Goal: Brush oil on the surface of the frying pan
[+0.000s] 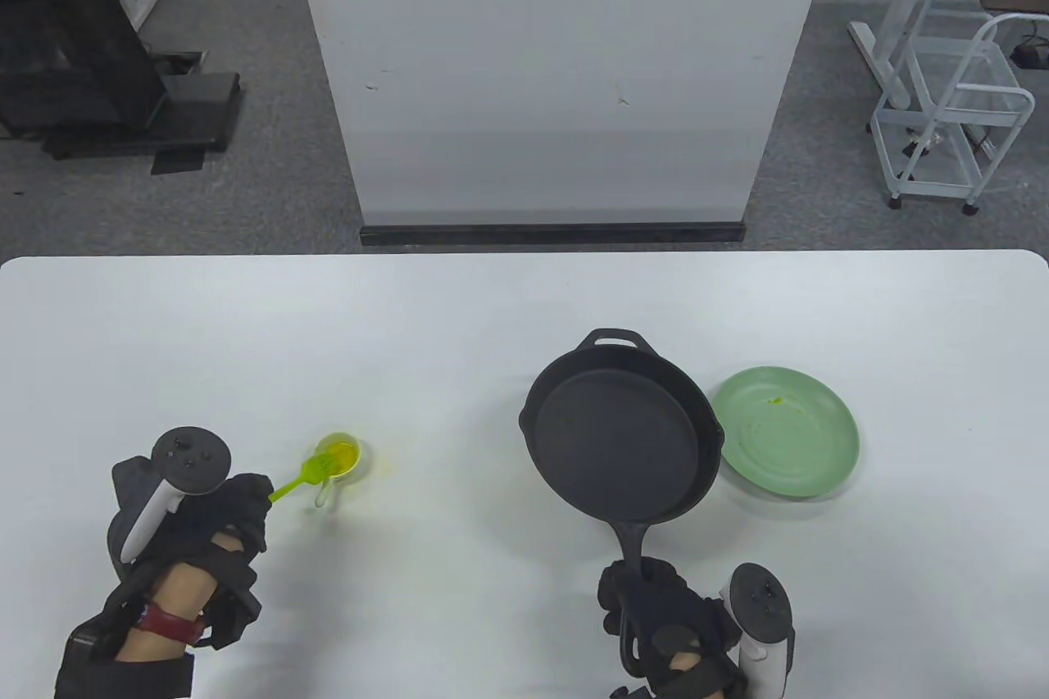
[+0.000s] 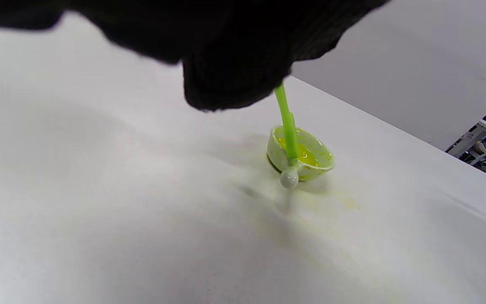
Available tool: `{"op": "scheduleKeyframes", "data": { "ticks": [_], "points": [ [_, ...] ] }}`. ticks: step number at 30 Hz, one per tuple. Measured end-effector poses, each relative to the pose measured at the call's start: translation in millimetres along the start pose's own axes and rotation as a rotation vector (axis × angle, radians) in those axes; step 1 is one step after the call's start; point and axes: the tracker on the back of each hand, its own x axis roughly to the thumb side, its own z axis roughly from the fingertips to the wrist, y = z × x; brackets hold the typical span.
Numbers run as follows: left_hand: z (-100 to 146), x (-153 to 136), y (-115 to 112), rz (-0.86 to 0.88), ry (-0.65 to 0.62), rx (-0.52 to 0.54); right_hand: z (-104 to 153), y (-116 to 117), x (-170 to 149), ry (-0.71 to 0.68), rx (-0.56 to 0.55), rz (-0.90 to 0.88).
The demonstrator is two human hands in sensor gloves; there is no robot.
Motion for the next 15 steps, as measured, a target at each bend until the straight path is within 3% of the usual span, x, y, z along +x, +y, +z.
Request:
{"op": "scheduleKeyframes", "data": {
  "ticks": [10, 15],
  "points": [
    [2.6, -9.0, 7.7, 0.082, 0.009, -0.024, 0.0, 0.2, 0.1, -0.005, 0.001, 0.003],
    [-0.5, -8.3, 6.9, 0.043, 0.031, -0.053, 0.3, 0.1, 0.1, -0.005, -0.002, 0.001]
  ]
}}
